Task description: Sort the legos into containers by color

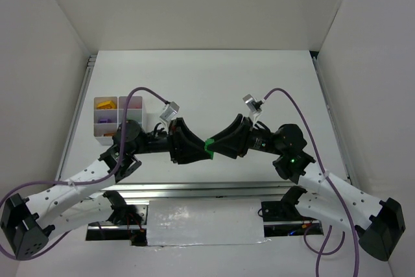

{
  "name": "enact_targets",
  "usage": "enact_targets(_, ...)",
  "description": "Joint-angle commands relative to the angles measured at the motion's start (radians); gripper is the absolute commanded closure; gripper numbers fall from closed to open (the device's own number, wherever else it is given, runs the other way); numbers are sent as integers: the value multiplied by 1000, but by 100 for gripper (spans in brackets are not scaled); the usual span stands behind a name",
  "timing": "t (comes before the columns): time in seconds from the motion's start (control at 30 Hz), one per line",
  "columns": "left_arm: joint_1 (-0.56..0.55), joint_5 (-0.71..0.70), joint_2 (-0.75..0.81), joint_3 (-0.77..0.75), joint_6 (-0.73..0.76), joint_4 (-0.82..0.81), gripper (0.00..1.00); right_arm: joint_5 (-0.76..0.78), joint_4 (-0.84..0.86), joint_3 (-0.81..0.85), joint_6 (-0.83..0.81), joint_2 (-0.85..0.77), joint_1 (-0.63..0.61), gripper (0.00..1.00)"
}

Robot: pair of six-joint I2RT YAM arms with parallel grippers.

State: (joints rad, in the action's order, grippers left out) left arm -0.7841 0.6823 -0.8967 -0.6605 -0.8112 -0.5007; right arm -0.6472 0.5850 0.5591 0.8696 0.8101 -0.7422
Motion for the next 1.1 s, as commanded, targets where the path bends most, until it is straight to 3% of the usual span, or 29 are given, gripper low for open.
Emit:
enact_targets(0.0, -15, 34, -19, -39, -9, -108, 54, 21, 42, 7, -23, 8, -6, 100)
enact_targets(0.17, -26, 62, -50, -40, -34, -162, 64, 34, 75, -4, -14, 23, -8, 100)
enact_targets(0.27, -27, 56, -56, -48, -34, -164, 89, 21, 84, -2, -14, 34, -11, 100)
enact_targets(0.37, -27, 31, -47, -59, -19, -135, 100, 27, 76, -11, -26, 23, -11, 98)
enact_targets(0.43, -26, -6, -33, -71, 0, -80, 100, 35, 75, -19, -38, 3, -11, 92)
enact_targets(0.57, -26, -24, -18, -76, 26, -45, 100, 47, 59, -36, -57, -29, -11, 17)
enact_targets(0.63, -27, -30, -16, -79, 30, -33, 100, 54, 27, -31, -66, -40, -13, 2)
enact_targets(0.83, -26, -64, -13, -91, 58, 14, 100, 118, -45, -28, -93, -72, -11, 0)
enact_targets(0.97, -15, -270, 16, -145, 118, 265, 100, 201, -120, -42, -125, -129, -8, 0)
enact_targets(1.07, 61, -322, 19, -201, 113, 402, 100, 216, -183, -31, -164, -202, -6, 0)
